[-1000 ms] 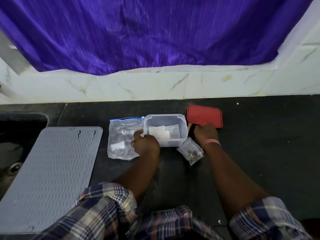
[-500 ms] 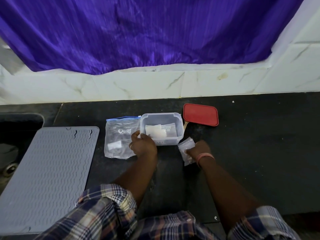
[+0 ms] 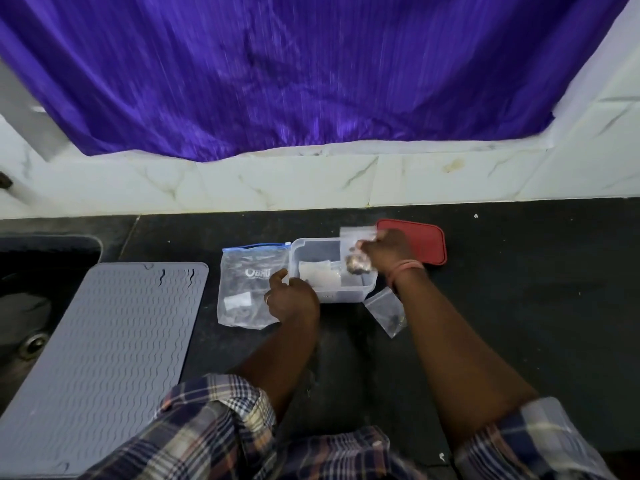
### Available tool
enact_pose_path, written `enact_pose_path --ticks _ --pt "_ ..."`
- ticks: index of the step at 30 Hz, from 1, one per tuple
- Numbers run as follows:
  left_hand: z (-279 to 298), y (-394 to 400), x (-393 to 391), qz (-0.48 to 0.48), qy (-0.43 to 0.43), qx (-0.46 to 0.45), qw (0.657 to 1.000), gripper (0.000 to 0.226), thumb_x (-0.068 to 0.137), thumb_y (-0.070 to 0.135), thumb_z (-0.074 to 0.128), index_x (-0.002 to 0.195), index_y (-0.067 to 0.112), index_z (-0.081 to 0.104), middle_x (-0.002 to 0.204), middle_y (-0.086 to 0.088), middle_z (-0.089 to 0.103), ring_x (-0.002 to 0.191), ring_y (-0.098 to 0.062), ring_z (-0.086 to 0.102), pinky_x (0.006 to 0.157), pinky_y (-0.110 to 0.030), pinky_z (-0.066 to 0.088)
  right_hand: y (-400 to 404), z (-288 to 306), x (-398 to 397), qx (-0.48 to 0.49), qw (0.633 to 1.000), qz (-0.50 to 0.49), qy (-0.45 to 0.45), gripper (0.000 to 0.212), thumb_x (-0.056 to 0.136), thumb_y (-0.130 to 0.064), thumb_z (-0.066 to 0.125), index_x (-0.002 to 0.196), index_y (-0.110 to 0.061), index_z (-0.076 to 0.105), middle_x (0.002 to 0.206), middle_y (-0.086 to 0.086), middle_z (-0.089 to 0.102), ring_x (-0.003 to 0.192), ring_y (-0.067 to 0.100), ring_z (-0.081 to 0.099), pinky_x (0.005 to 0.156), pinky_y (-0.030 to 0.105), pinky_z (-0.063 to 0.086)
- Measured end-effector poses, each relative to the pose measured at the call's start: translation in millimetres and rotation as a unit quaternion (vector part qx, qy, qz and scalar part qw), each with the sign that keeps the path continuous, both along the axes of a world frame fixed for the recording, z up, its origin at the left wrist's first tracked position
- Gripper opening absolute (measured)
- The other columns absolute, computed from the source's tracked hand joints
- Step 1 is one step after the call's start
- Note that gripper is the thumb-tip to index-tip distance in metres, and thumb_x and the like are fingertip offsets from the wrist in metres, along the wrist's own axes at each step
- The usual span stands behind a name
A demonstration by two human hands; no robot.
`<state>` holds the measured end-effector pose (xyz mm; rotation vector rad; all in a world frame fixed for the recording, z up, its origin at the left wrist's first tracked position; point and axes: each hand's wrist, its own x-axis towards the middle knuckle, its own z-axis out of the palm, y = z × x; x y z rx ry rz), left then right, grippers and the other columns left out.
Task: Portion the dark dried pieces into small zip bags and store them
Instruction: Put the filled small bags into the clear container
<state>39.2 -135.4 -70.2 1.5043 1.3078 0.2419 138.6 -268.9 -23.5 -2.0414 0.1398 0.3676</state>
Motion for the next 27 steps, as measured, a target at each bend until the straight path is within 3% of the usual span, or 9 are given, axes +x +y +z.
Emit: enact_pose_path --ticks 2,6,10,14,18,20,23,27 --pt "-1 2 1 -0.006 -0.003 0.004 1.0 0.037 0.103 0.02 0.049 0.138 0.027 0.057 0.14 -0.02 0.05 0.121 -0.038 0.057 0.104 -0.045 0.048 23 -10 6 -0.114 0.991 0.07 0.002 0.034 0.091 -0.02 0.066 0.119 0.0 0.066 0.12 0.017 0.069 0.108 0.033 0.066 0.091 0.036 0.054" --pt "-5 5 8 0.005 0.003 -0.024 1.0 0.038 0.101 0.017 0.051 0.136 0.029 0.058 0.139 -0.016 0.051 0.12 -0.037 0.057 0.102 -0.046 0.052 54 -6 3 -0.276 0.946 0.17 0.024 0.043 0.102 -0.025 0.047 0.137 0.0 0.055 0.139 0.017 0.058 0.129 0.032 0.055 0.105 0.035 0.044" --pt "-5 11 17 0.031 0.009 -0.082 0.996 0.039 0.096 0.017 0.052 0.133 0.031 0.057 0.134 -0.013 0.058 0.115 -0.035 0.06 0.1 -0.05 0.053 63 -21 4 -0.34 0.913 0.217 0.066 0.04 0.1 -0.018 0.05 0.136 -0.002 0.055 0.14 0.018 0.056 0.13 0.034 0.052 0.104 0.039 0.044" --pt "-2 13 22 0.053 0.015 -0.106 0.993 0.038 0.096 0.016 0.048 0.129 0.032 0.059 0.132 -0.011 0.059 0.113 -0.036 0.061 0.098 -0.051 0.055 68 -33 8 -0.378 0.894 0.225 0.085 0.047 0.102 -0.025 0.053 0.143 -0.001 0.048 0.145 0.014 0.052 0.135 0.03 0.047 0.113 0.035 0.037" --pt "-8 11 21 0.052 0.015 -0.1 0.994 0.038 0.095 0.018 0.049 0.129 0.031 0.06 0.131 -0.011 0.06 0.113 -0.036 0.062 0.099 -0.052 0.054 72 -44 7 -0.378 0.908 0.179 0.014 0.036 0.1 -0.018 0.057 0.129 0.001 0.061 0.133 0.018 0.062 0.125 0.033 0.056 0.105 0.039 0.043" --pt "-8 11 19 0.06 0.008 -0.095 0.994 0.039 0.091 0.019 0.049 0.128 0.029 0.061 0.13 -0.013 0.061 0.111 -0.037 0.062 0.101 -0.051 0.053 79 -44 -3 -0.425 0.887 0.168 -0.065 0.034 0.1 -0.016 0.053 0.129 0.0 0.06 0.13 0.018 0.063 0.122 0.032 0.059 0.102 0.04 0.046" --pt "-4 11 16 0.081 -0.009 -0.098 0.992 0.04 0.091 0.015 0.049 0.128 0.025 0.062 0.129 -0.014 0.059 0.11 -0.037 0.061 0.101 -0.049 0.052 92 -45 -15 -0.475 0.857 0.148 -0.131 0.045 0.1 -0.015 0.046 0.14 0.005 0.043 0.138 0.021 0.047 0.125 0.036 0.05 0.097 0.041 0.049" --pt "-2 9 13 0.091 -0.042 -0.113 0.988 0.042 0.092 0.011 0.046 0.13 0.019 0.062 0.128 -0.014 0.06 0.097 -0.032 0.058 0.094 -0.041 0.054 89 -48 -14 -0.493 0.842 0.123 -0.182 0.036 0.1 -0.01 0.04 0.133 -0.003 0.053 0.136 0.021 0.047 0.123 0.038 0.048 0.097 0.043 0.044"
